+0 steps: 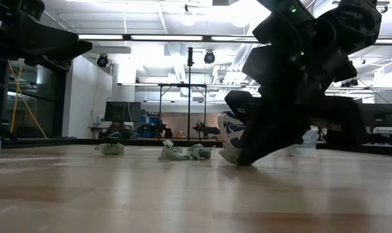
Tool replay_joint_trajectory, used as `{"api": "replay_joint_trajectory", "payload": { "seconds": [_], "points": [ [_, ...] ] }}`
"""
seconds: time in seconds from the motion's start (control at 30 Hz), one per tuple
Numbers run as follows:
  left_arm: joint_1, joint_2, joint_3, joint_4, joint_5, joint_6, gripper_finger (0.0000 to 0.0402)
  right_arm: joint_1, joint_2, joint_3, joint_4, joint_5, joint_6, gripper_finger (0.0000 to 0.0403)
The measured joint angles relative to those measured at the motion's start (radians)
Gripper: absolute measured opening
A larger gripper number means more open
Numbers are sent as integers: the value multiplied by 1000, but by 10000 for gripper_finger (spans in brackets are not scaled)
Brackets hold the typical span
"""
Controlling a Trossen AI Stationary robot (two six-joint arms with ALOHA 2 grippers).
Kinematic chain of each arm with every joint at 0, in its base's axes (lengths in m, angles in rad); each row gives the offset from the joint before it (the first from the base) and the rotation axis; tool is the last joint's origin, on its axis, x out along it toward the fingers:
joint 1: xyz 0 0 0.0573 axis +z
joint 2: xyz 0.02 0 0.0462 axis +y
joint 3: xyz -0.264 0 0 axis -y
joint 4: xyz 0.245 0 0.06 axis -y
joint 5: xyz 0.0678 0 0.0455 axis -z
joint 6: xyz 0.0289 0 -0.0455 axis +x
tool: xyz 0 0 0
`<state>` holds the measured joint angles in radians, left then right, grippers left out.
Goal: Pick and place Stevia / Truvia into bins
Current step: Put the stevia packet into the square transparent container
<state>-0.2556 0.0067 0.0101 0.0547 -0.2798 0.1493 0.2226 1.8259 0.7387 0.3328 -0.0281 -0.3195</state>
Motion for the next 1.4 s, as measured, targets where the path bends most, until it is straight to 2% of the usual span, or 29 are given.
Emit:
{"api": "replay_joint_trajectory", "payload": {
  "seconds": [0.13, 0.23, 0.4, 0.5, 0.63, 0.73, 0.9, 1.03, 1.13, 1.3, 1.4],
  "points": [
    [0, 0, 0, 0, 0, 0, 257, 0, -38, -1, -47, 102, 44, 14],
    [0, 0, 0, 0, 0, 0, 257, 0, -126, -1, -129, 200, 76, 10],
    [0, 0, 0, 0, 0, 0, 257, -21, -329, -1, -370, 408, 133, 9],
    [0, 0, 0, 0, 0, 0, 257, -74, -447, 0, -563, 490, 222, 8],
    [0, 0, 0, 0, 0, 0, 257, -173, -551, -1, -786, 472, 379, 4],
    [0, 0, 0, 0, 0, 0, 257, -245, -581, -1, -875, 421, 432, 11],
    [0, 0, 0, 0, 1, 0, 258, -321, -575, -1, -894, 281, 431, 13],
    [0, 0, 0, 0, 1, 0, 257, -339, -567, -1, -901, 272, 411, 25],
    [0, 0, 0, 0, 2, 0, 257, -340, -567, -1, -898, 270, 401, 52],
    [0, 0, 0, 0, 2, 0, 257, -340, -567, -1, -890, 245, 406, 125],
    [0, 0, 0, 0, 2, 0, 257, -340, -567, -1, -819, 203, 406, 165]
  ]
}}
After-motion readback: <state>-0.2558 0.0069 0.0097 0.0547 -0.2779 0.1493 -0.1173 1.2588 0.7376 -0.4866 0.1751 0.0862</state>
